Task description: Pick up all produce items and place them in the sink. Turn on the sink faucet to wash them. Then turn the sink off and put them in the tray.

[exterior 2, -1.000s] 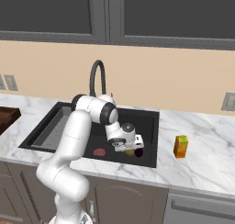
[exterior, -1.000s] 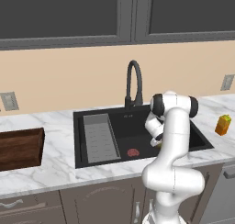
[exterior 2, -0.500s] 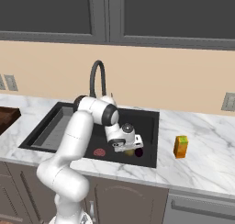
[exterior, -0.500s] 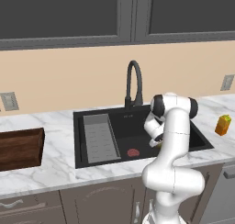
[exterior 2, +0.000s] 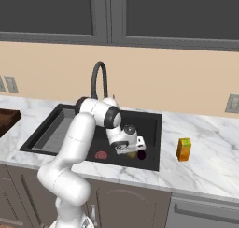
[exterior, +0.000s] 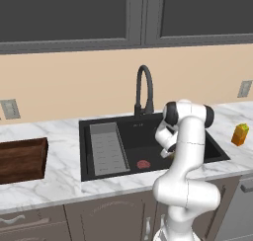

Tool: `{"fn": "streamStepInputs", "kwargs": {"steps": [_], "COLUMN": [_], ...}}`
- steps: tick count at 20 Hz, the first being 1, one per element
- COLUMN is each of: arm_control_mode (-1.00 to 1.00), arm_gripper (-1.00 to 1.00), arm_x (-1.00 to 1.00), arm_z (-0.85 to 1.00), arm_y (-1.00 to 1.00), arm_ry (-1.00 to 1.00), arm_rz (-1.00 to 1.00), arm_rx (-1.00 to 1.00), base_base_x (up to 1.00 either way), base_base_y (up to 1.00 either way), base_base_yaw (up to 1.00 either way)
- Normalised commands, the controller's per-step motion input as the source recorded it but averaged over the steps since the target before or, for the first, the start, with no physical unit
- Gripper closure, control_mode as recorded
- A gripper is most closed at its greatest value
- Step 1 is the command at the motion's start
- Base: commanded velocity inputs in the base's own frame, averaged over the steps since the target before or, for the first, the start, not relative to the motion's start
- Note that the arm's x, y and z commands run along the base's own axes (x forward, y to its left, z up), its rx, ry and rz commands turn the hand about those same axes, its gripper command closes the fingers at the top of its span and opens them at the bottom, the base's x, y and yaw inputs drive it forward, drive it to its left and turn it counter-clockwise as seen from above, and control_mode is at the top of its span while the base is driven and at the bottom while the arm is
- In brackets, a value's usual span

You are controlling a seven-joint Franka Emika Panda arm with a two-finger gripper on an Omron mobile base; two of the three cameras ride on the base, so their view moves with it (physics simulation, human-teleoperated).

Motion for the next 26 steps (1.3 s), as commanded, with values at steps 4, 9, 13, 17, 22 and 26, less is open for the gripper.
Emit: {"fn": "streamStepInputs", "kwargs": {"steps": [4, 9, 13, 17, 22, 26], "arm_control_mode": [-1.0, -1.0, -1.0, -1.0, -1.0, -1.0], "arm_gripper": [1.0, 1.0, 1.0, 1.0, 1.0, 1.0], "arm_x": [-0.17, -0.22, -0.3, -0.39, -0.42, -0.37], "arm_z": [0.47, 0.67, 0.72, 0.73, 0.83, 0.92], "arm_y": [0.04, 0.07, 0.08, 0.05, 0.02, 0.0], "arm_ry": [-0.04, -0.01, 0.0, 0.0, 0.0, 0.0], "arm_rz": [0.0, 0.0, -0.01, -0.04, -0.05, -0.06], "arm_rx": [-0.01, -0.02, -0.02, 0.0, 0.0, 0.0], "base_base_x": [0.0, 0.0, 0.0, 0.0, 0.0, 0.0], "base_base_y": [0.0, 0.0, 0.0, 0.0, 0.0, 0.0], "base_base_yaw": [0.0, 0.0, 0.0, 0.0, 0.0, 0.0]}}
